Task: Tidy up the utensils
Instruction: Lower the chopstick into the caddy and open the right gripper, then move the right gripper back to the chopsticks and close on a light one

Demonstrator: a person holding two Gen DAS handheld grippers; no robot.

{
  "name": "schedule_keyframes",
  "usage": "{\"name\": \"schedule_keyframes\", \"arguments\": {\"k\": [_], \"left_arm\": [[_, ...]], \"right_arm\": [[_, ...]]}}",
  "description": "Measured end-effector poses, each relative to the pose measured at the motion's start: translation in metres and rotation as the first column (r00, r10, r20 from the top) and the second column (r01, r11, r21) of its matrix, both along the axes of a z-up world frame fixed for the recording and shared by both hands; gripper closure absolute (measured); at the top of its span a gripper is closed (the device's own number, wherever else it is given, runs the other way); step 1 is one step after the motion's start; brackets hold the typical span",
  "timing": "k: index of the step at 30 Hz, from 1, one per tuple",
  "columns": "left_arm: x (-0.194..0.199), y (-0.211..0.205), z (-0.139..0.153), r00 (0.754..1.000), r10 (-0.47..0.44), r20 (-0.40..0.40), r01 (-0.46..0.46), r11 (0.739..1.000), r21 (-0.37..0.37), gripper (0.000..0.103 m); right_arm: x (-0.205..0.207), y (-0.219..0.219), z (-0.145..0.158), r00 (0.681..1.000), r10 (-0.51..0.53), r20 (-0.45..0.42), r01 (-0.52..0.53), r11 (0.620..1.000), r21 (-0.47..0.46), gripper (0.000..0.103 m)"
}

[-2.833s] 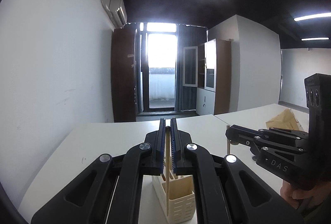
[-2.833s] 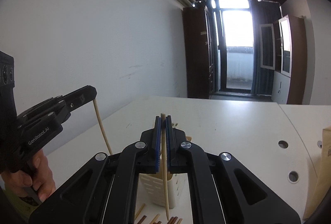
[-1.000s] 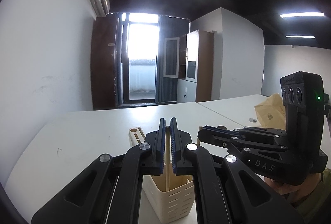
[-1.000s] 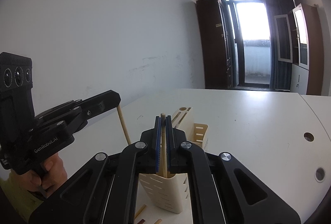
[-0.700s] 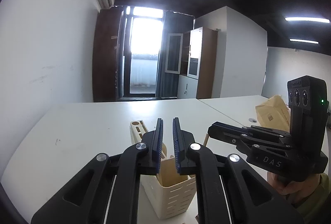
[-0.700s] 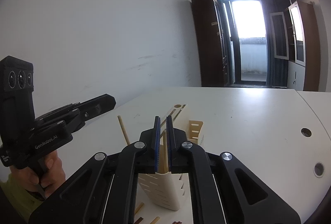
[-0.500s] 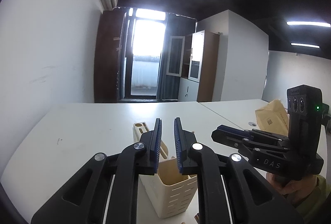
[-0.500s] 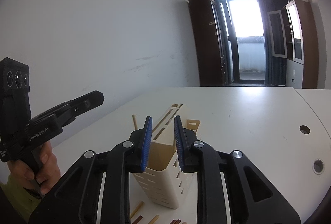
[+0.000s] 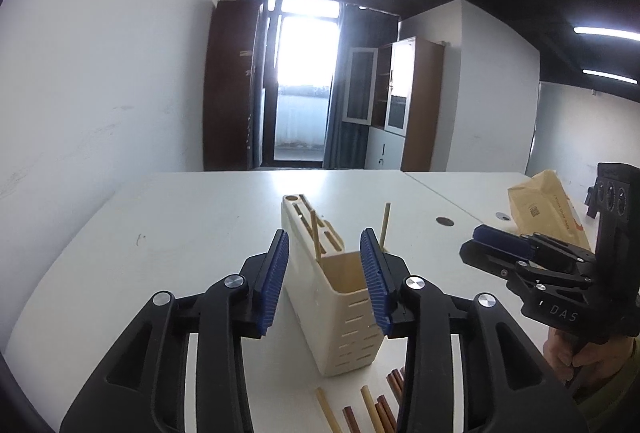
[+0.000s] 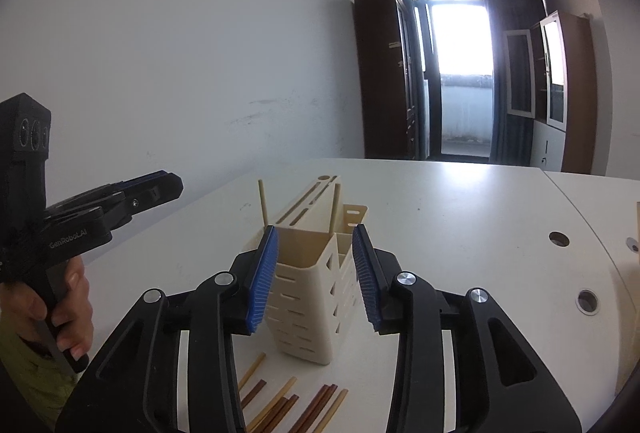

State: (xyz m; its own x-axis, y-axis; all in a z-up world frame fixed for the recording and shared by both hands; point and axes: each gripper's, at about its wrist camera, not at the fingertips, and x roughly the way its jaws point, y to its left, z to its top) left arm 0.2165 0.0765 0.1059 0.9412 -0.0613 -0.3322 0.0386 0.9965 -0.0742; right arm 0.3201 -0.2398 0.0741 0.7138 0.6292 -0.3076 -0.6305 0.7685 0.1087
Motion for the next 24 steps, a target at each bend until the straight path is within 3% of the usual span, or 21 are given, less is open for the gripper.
{"name": "schedule_keyframes", "arguments": {"k": [13, 24], "left_arm": [[-0.014, -0.003, -0.046, 0.992, 0.020, -0.126, -0.018, 1.000, 0.020, 0.056], [0.001, -0.009, -0.097, 0.960, 0.043, -0.278, -0.026, 0.998, 0.063, 0.056]], "right_arm": [[0.003, -0.004, -0.045, 0.992, -0.059, -0.111, 0.052, 0.997, -0.064, 0.054], [0.012, -0.003, -0.093, 0.973, -0.109, -0.201, 0.083, 0.988, -0.134, 0.048]]}}
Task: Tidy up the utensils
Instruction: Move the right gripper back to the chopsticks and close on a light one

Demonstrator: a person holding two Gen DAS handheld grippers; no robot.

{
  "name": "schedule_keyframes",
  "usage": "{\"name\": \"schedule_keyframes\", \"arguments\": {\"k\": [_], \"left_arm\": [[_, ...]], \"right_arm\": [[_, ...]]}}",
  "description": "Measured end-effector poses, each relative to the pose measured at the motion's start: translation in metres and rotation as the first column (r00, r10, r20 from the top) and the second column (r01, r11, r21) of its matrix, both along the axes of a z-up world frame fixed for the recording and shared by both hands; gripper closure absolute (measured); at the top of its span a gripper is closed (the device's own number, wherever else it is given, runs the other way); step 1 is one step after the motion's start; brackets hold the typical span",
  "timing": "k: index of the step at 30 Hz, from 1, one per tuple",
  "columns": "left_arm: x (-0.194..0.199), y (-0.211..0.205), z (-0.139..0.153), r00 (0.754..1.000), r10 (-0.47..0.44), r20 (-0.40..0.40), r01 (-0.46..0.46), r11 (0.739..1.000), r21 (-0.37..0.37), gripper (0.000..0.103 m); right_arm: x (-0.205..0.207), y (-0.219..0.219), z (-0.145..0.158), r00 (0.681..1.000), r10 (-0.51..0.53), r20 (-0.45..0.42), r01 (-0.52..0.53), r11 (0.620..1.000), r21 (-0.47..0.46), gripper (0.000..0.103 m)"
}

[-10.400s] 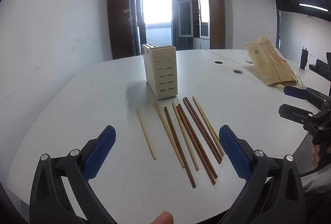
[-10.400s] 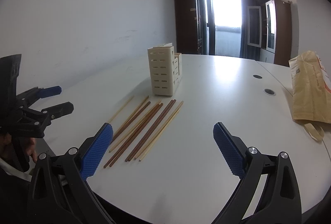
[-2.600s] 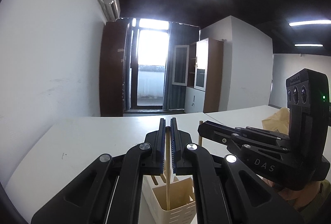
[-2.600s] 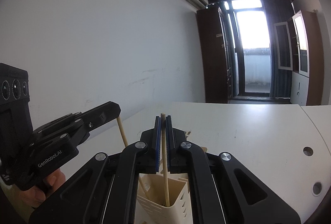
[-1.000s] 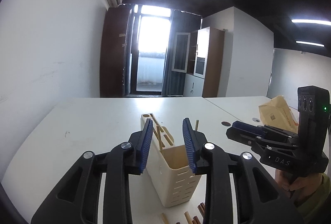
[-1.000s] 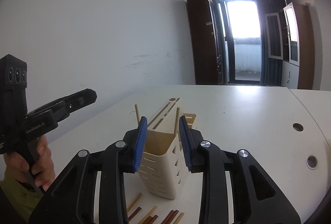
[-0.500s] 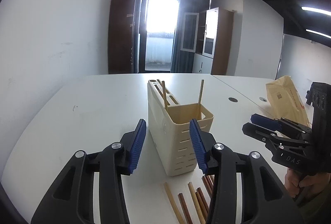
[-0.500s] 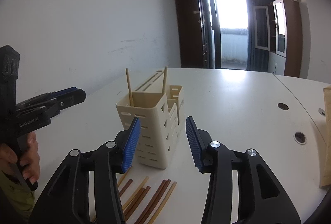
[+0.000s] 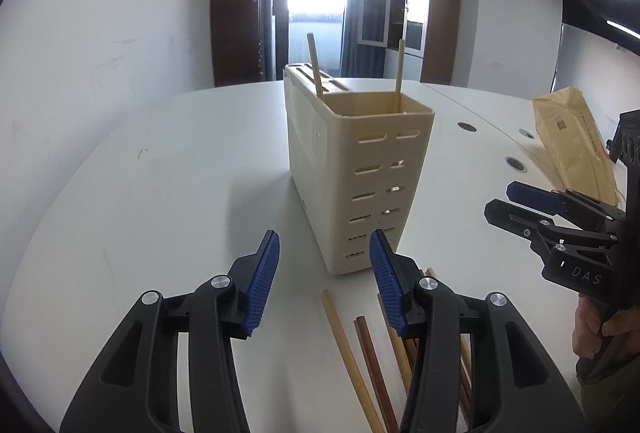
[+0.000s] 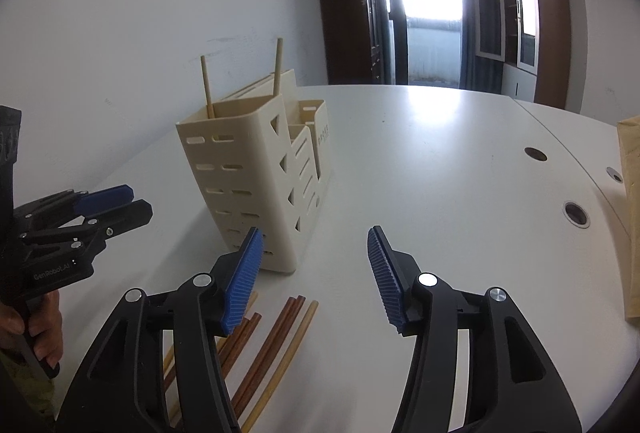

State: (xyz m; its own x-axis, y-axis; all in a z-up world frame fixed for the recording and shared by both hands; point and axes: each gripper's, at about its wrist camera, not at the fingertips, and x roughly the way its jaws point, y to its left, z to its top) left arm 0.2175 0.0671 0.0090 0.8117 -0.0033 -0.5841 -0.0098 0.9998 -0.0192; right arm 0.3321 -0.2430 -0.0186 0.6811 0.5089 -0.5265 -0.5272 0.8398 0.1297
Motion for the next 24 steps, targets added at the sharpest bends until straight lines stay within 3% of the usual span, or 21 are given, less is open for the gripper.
{"name": "schedule_keyframes", "arguments": {"k": [10, 24], "left_arm": [[0.020, 0.007, -0.031, 0.993, 0.001, -0.115, -0.002, 1.000, -0.008, 0.056], [0.033, 0.002, -0.054, 0.983, 0.018, -0.185, -0.011, 0.999, 0.038, 0.056]], "right_arm": [[0.011, 0.010, -0.037, 0.995, -0.015, -0.101, 0.004, 0.995, -0.100, 0.048], [0.029, 0.018, -0.067, 0.976, -0.037, -0.213, 0.004, 0.989, -0.149, 0.048]]}}
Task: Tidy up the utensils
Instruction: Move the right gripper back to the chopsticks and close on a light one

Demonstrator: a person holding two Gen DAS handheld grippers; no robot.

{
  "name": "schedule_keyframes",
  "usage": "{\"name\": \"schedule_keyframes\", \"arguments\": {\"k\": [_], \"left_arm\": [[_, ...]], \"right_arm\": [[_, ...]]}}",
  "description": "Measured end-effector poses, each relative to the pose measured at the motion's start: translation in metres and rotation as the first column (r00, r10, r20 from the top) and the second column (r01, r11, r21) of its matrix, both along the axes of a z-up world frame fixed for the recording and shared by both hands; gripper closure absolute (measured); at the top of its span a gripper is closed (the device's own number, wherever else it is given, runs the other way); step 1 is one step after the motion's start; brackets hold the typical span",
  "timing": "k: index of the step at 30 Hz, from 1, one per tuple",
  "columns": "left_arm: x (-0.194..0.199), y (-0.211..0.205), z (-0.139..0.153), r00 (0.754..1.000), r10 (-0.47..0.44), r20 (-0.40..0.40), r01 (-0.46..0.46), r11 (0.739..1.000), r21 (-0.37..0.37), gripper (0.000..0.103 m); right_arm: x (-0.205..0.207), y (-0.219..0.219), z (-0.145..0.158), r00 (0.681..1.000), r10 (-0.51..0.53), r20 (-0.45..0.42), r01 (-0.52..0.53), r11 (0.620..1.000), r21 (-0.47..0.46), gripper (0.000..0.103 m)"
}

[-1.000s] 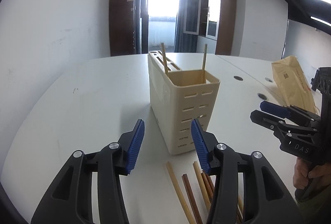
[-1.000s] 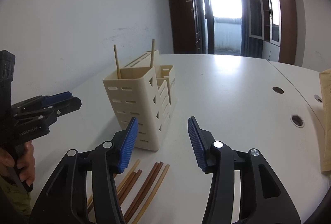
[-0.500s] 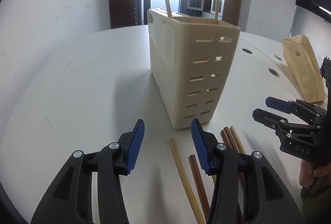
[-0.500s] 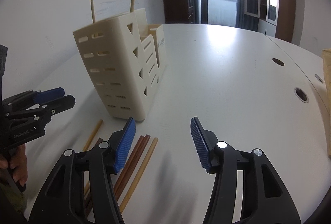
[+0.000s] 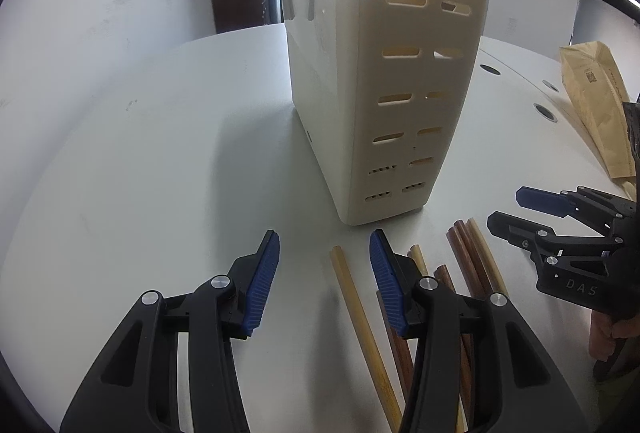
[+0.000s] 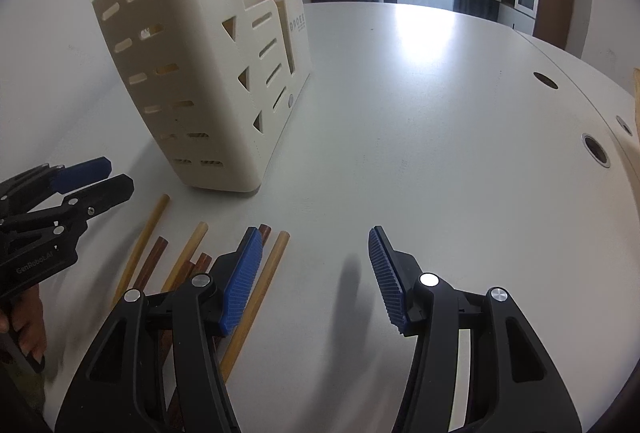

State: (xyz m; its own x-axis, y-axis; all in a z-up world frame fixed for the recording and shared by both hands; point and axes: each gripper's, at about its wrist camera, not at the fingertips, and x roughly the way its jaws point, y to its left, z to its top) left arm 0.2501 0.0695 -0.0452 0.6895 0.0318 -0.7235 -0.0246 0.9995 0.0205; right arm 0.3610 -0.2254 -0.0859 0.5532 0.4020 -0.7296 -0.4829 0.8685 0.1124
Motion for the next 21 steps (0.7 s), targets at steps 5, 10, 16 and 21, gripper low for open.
{"name": "schedule_keyframes", "arguments": {"k": [5, 10, 16, 21], "left_arm": [[0.009, -0.007, -0.005, 1.000, -0.008, -0.021, 0.009, 1.000, 0.011, 0.056], [0.018, -0.008, -0.014, 0.998, 0.002, -0.055, -0.002, 1.000, 0.012, 0.056], [0.024, -0.004, -0.023, 0.996, 0.012, -0.087, -0.012, 1.000, -0.009, 0.056], [0.027, -0.007, -0.027, 0.996, 0.015, -0.092, -0.013, 1.000, 0.014, 0.061]], "right_arm": [[0.001, 0.005, -0.006, 1.000, 0.006, -0.016, -0.006, 1.000, -0.011, 0.048], [0.005, 0.009, -0.016, 0.999, -0.003, -0.033, 0.001, 0.999, -0.035, 0.048], [0.004, 0.010, -0.021, 1.000, 0.000, -0.030, -0.001, 0.999, -0.042, 0.048], [-0.004, 0.014, -0.024, 1.000, -0.002, -0.016, 0.000, 0.997, -0.084, 0.050]]}}
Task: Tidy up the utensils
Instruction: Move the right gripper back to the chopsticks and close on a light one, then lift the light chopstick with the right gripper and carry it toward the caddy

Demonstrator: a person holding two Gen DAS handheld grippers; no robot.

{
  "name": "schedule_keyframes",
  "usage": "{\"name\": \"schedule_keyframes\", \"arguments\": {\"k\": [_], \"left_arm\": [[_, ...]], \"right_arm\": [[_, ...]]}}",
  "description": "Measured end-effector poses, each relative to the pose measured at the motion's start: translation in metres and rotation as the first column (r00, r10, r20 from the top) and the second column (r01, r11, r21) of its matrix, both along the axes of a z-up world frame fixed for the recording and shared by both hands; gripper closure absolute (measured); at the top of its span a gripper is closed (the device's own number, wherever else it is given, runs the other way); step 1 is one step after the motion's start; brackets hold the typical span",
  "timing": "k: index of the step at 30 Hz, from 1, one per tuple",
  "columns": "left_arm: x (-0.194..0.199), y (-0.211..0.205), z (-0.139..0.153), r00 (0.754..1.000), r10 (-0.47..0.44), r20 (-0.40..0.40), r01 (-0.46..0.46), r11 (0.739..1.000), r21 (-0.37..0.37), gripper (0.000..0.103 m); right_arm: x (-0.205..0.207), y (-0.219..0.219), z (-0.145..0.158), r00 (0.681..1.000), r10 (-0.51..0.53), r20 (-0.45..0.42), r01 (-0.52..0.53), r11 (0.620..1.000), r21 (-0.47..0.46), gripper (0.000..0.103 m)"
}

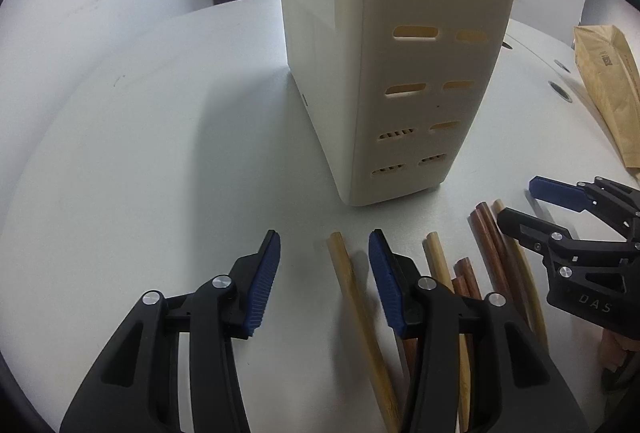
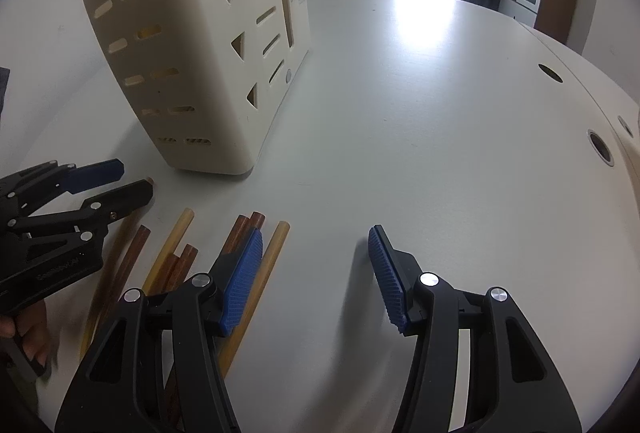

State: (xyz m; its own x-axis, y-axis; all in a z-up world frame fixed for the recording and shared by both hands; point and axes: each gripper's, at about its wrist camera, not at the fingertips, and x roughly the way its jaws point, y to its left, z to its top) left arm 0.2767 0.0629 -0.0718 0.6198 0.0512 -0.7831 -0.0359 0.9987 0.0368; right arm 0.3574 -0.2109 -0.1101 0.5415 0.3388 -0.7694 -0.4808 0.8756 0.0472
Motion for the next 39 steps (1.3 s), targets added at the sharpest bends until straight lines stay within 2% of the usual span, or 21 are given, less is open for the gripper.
{"name": "schedule_keyframes", "arguments": {"k": [5, 7, 12, 18, 23, 29, 32, 39], "left_arm": [[0.004, -0.002, -0.004, 1.000, -0.011, -0.025, 0.011, 1.000, -0.015, 0.072], [0.004, -0.002, -0.005, 1.000, -0.016, -0.026, 0.015, 1.000, -0.017, 0.076], [0.006, -0.006, -0.006, 0.999, -0.029, -0.027, 0.028, 1.000, -0.006, 0.093], [0.004, -0.004, -0.006, 0.999, -0.026, -0.028, 0.026, 1.000, -0.011, 0.097], [-0.001, 0.002, -0.001, 1.000, -0.019, -0.008, 0.019, 0.999, -0.030, 0.097], [-0.021, 0.009, 0.023, 0.995, -0.025, 0.096, 0.031, 0.998, -0.060, 0.097], [-0.028, 0.014, 0.034, 0.991, -0.011, 0.131, 0.025, 0.994, -0.103, 0.097], [-0.050, 0.030, 0.068, 0.969, 0.030, 0.245, 0.008, 0.988, -0.153, 0.097]], "right_arm": [[0.000, -0.001, 0.003, 1.000, 0.011, 0.005, -0.011, 1.000, -0.017, 0.062], [0.000, -0.002, 0.005, 1.000, 0.020, 0.003, -0.020, 1.000, -0.015, 0.070], [-0.005, 0.000, 0.007, 0.999, 0.045, -0.003, -0.045, 0.999, -0.001, 0.086], [-0.002, -0.008, 0.008, 0.998, 0.028, -0.048, -0.025, 0.997, 0.071, 0.096], [0.003, -0.009, 0.007, 0.998, 0.023, -0.055, -0.018, 0.996, 0.092, 0.096], [-0.005, -0.016, 0.021, 0.999, 0.033, -0.020, -0.030, 0.988, 0.152, 0.096], [-0.014, -0.020, 0.032, 0.998, 0.057, 0.007, -0.057, 0.981, 0.183, 0.096], [-0.029, -0.020, 0.059, 0.992, 0.102, 0.080, -0.117, 0.967, 0.225, 0.096]]}}
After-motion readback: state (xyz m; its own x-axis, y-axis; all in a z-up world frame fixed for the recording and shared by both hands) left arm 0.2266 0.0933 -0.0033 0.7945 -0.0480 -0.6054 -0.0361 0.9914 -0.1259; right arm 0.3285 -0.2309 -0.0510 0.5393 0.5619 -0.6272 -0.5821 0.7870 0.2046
